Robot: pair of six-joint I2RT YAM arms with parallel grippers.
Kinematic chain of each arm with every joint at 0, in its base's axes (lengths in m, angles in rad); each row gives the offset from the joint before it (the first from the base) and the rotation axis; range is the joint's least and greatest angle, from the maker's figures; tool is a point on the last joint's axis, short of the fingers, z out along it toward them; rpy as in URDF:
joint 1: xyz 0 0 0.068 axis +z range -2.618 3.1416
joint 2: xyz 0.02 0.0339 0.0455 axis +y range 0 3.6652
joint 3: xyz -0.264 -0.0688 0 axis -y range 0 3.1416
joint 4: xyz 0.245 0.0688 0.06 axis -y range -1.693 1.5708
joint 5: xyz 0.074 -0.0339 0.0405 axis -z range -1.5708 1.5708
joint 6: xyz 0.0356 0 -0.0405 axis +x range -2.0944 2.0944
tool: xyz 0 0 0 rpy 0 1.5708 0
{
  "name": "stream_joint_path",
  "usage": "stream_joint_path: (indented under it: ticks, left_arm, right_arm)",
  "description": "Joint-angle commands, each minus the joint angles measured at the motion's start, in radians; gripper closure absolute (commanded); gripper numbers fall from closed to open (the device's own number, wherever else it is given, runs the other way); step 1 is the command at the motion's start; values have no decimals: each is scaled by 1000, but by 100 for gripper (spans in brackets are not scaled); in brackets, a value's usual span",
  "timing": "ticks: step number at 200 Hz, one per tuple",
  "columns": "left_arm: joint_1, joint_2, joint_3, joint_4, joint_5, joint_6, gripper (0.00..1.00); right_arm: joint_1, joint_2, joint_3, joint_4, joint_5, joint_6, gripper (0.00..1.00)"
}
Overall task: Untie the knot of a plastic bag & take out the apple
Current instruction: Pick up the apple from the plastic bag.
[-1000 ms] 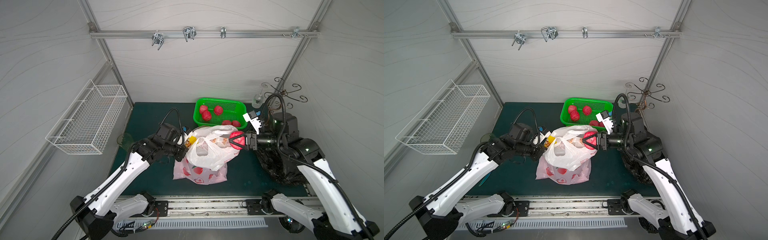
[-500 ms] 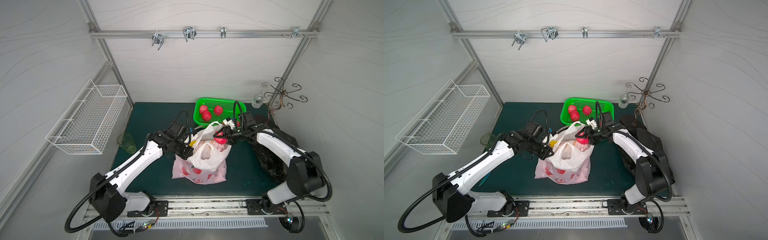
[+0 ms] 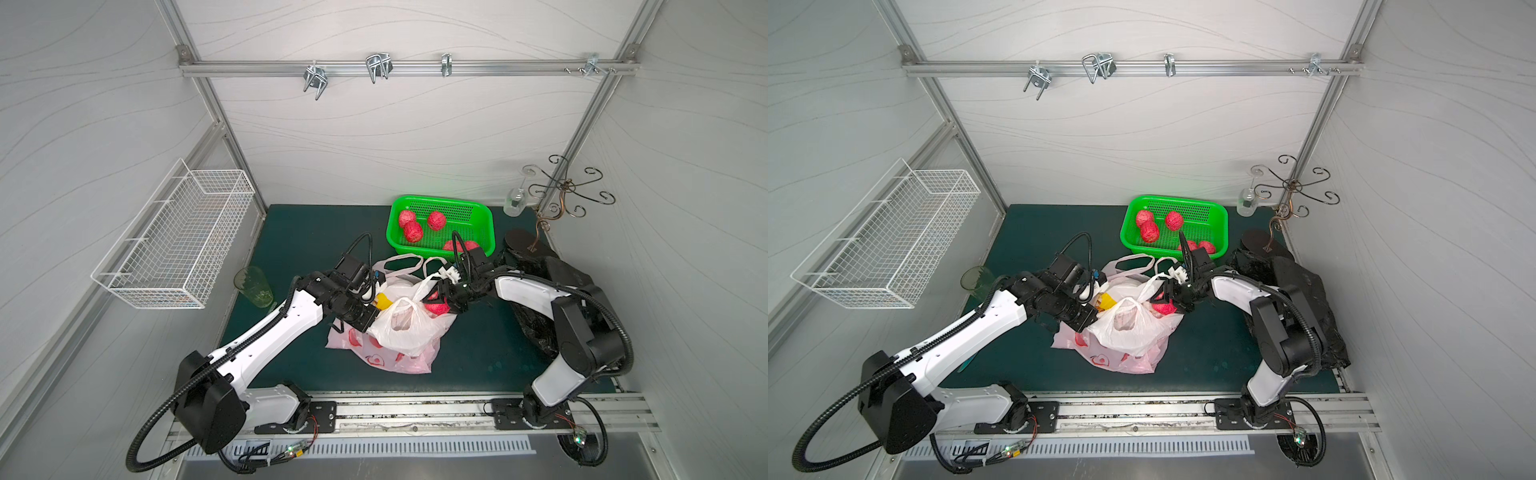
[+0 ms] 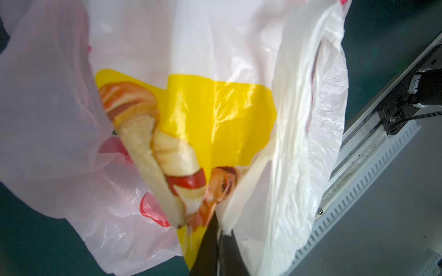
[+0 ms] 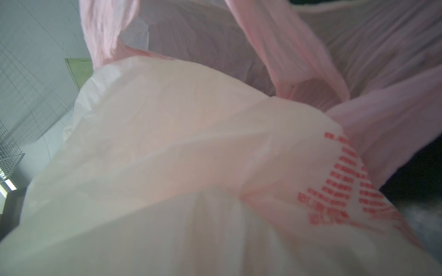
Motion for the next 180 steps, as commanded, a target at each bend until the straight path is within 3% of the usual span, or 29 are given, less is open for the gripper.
stream_joint_path:
  ticks: [1, 24, 104, 126, 144, 180]
  left_arm:
    - [5, 7, 24, -20, -16, 21, 100]
    - [5, 7, 21, -23, -26, 21, 100]
    - [5, 13, 10, -21, -38, 24, 100]
    - [5, 22, 2, -20, -56, 27, 100]
    - [6, 29, -2, -16, -77, 26, 100]
    - [9, 54, 5, -30, -156, 38, 100]
  right_arm:
    - [-9, -7, -11, 54, 8, -4, 41]
    - [-19, -21, -6, 40, 10, -16, 31]
    - [-56, -67, -6, -19, 35, -72, 19]
    - [-62, -95, -8, -32, 36, -75, 28]
    - [-68, -141, -5, -64, 43, -72, 48]
    - [-94, -268, 21, -194, 54, -113, 45]
